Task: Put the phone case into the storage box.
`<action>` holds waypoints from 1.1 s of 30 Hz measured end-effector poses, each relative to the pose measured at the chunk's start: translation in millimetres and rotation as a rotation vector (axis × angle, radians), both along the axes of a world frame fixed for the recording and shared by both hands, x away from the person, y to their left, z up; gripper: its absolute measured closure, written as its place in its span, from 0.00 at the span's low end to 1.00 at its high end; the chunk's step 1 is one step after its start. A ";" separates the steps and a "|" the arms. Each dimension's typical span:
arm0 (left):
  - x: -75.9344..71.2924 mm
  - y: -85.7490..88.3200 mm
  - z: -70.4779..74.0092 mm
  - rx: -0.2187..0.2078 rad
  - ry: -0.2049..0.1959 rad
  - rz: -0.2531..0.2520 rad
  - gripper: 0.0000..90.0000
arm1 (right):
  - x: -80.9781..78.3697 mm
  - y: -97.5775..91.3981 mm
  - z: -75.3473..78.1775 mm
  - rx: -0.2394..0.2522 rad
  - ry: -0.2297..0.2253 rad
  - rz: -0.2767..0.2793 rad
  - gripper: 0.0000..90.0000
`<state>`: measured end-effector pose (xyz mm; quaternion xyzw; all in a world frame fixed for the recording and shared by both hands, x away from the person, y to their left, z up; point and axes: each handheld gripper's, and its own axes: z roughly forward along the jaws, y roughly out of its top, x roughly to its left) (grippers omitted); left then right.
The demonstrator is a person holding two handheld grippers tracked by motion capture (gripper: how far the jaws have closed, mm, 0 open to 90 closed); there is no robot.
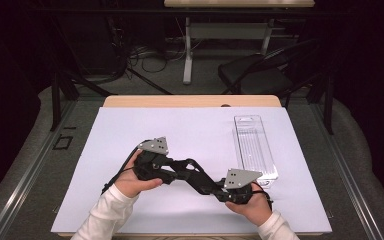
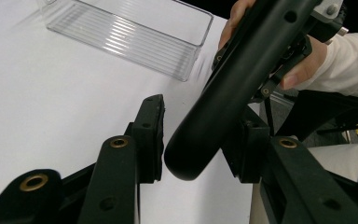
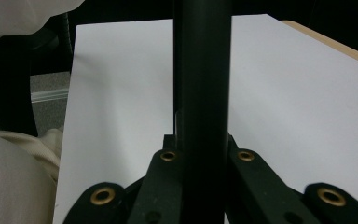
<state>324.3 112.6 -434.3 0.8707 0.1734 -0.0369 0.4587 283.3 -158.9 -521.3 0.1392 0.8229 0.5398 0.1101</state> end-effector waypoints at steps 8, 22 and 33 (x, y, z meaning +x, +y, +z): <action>-0.2 1.6 1.0 -0.022 0.004 -0.007 0.74 | 0.4 0.1 -0.8 0.008 0.009 -0.001 0.97; 0.8 2.9 0.4 -0.031 0.023 -0.031 0.83 | 1.4 -1.1 -1.7 0.015 0.019 -0.003 0.97; -0.2 3.2 1.7 -0.021 0.015 -0.049 0.89 | 2.1 -1.3 -2.4 0.024 0.030 -0.003 0.97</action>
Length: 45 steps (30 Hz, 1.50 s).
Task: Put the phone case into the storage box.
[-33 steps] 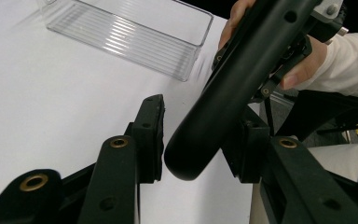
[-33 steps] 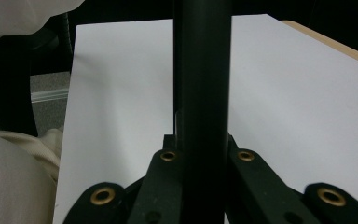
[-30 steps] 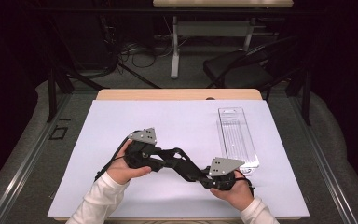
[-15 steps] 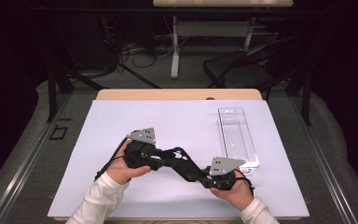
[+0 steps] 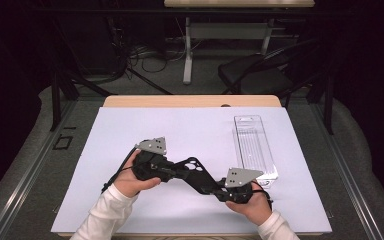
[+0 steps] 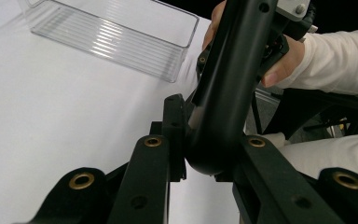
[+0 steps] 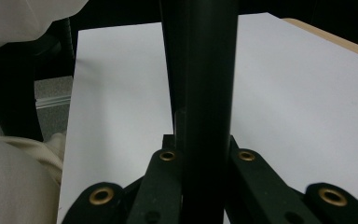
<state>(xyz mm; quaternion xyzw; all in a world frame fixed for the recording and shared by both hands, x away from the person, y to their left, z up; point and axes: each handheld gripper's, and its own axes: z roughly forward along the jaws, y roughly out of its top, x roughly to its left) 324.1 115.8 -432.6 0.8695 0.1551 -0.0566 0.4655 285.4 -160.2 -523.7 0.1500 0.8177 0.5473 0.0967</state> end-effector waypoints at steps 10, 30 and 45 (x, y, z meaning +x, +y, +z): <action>-0.6 -0.3 0.5 0.009 -0.016 -0.007 0.90 | 0.4 0.0 -0.7 0.003 0.002 0.004 0.96; 3.4 1.8 -2.4 -0.009 0.027 0.001 0.90 | 1.1 0.9 -2.0 0.009 0.004 -0.011 0.87; 6.4 3.0 -6.1 -0.005 0.083 0.048 0.90 | 0.0 2.4 -1.4 -0.003 -0.027 -0.046 0.74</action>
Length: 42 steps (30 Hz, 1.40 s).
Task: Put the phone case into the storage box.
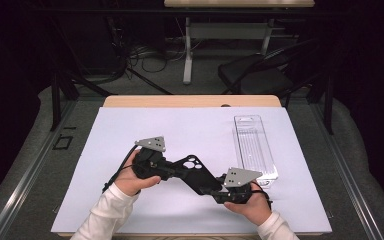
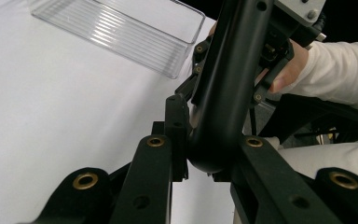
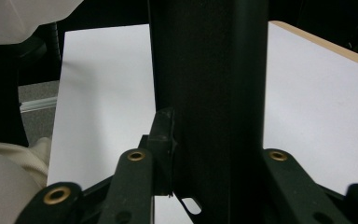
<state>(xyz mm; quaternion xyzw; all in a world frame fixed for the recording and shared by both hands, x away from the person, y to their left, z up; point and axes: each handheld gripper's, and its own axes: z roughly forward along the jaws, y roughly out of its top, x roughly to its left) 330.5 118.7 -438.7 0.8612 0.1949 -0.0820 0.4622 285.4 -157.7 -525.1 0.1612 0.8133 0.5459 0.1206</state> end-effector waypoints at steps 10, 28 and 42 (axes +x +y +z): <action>3.2 1.2 -1.6 -0.002 0.051 0.039 0.90 | -0.7 1.5 0.2 -0.014 -0.029 -0.035 0.65; 12.7 2.4 -5.9 0.041 0.143 0.114 0.90 | 1.1 -2.6 1.7 -0.005 -0.082 -0.096 0.52; 28.5 0.1 2.7 0.119 0.194 0.139 0.90 | -1.0 -2.9 13.5 -0.029 -0.097 -0.162 0.48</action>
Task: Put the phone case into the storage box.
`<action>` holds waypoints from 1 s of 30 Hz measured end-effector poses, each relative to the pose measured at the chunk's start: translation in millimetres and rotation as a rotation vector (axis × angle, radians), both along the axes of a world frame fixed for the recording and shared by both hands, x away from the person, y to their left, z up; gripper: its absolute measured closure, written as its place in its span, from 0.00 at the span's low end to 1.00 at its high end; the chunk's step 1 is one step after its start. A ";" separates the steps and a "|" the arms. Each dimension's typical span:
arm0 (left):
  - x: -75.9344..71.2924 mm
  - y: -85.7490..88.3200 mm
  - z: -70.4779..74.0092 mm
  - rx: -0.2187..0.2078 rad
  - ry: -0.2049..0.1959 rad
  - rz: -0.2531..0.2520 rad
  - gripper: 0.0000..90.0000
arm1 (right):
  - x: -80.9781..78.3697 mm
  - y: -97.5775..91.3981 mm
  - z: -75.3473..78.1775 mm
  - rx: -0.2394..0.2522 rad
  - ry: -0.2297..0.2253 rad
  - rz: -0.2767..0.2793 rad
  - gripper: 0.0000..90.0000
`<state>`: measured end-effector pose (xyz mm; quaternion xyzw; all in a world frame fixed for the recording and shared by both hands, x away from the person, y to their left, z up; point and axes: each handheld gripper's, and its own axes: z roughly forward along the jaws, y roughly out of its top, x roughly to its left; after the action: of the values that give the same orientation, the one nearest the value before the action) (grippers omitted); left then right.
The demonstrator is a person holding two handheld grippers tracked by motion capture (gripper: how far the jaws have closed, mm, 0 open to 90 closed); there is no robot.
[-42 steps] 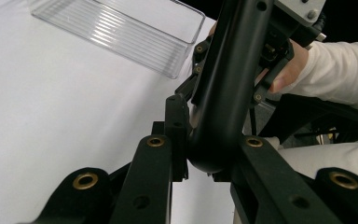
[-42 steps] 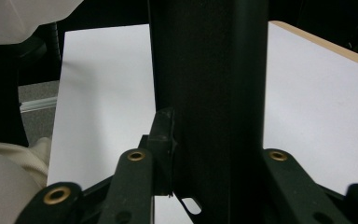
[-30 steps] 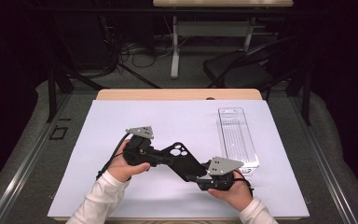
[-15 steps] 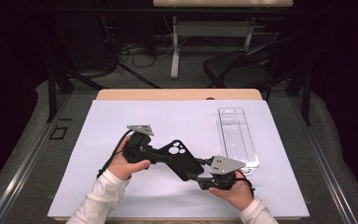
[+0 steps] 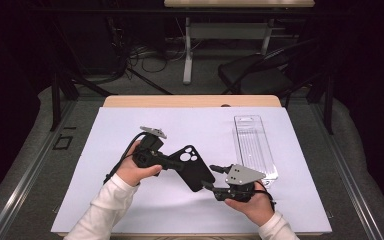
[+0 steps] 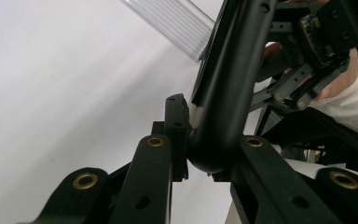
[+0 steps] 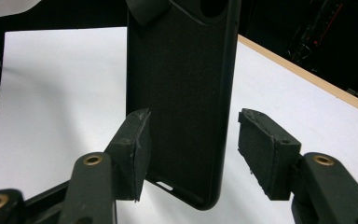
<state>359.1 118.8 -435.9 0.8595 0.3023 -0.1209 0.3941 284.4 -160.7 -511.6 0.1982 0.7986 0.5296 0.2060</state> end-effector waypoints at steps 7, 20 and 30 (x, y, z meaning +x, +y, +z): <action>12.9 -4.1 6.3 0.038 0.042 -0.007 0.90 | 2.8 -1.0 6.1 -0.012 0.000 -0.015 0.48; 38.5 -14.0 4.6 0.104 0.128 -0.009 0.90 | 12.6 -6.3 12.2 -0.034 0.048 -0.028 0.47; 51.7 -16.3 10.4 0.160 0.140 -0.032 0.90 | 20.6 -3.7 22.2 -0.062 0.053 -0.021 0.47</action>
<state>410.8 102.5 -425.6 0.8823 0.3239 -0.1626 0.3002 305.1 -164.4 -489.5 0.2142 0.8178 0.4969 0.1962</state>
